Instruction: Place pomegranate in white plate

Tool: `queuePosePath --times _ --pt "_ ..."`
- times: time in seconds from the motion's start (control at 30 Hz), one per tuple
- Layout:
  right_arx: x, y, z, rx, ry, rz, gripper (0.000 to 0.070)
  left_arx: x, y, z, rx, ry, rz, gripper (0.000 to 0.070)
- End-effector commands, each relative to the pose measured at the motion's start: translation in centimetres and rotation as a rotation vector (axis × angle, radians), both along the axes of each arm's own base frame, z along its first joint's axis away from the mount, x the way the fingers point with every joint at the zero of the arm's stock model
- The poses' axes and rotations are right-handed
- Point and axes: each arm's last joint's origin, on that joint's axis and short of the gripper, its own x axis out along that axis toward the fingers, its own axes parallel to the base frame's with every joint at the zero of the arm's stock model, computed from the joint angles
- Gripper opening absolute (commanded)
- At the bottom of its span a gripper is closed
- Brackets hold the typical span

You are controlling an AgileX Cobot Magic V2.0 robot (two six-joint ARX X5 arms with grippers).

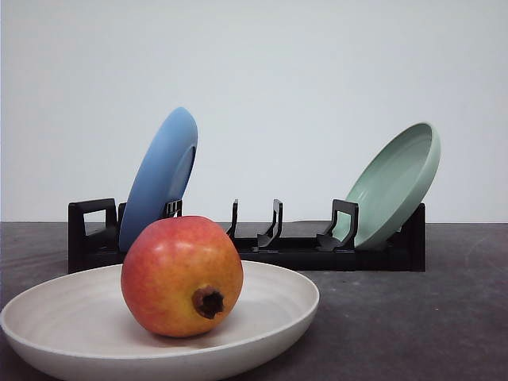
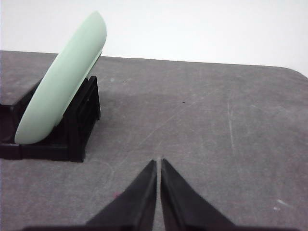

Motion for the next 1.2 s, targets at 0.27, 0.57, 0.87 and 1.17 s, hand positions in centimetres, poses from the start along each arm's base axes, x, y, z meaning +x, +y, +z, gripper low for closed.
queuePosePath --times 0.27,0.57,0.87,1.17 --pt "-0.08 -0.01 -0.61 -0.033 0.054 0.007 0.0009 0.05 -0.02 -0.36 0.000 0.010 -0.003 0.0000" --pt "-0.05 -0.01 -0.42 -0.023 0.035 0.005 0.0009 0.05 -0.02 -0.36 0.000 0.010 -0.003 0.0000" --pt "-0.05 -0.01 -0.42 -0.023 0.035 0.005 0.0009 0.05 -0.02 -0.36 0.000 0.010 -0.003 0.0000" --pt "-0.05 -0.01 -0.42 -0.023 0.035 0.005 0.0009 0.05 -0.02 -0.36 0.000 0.010 -0.003 0.0000"
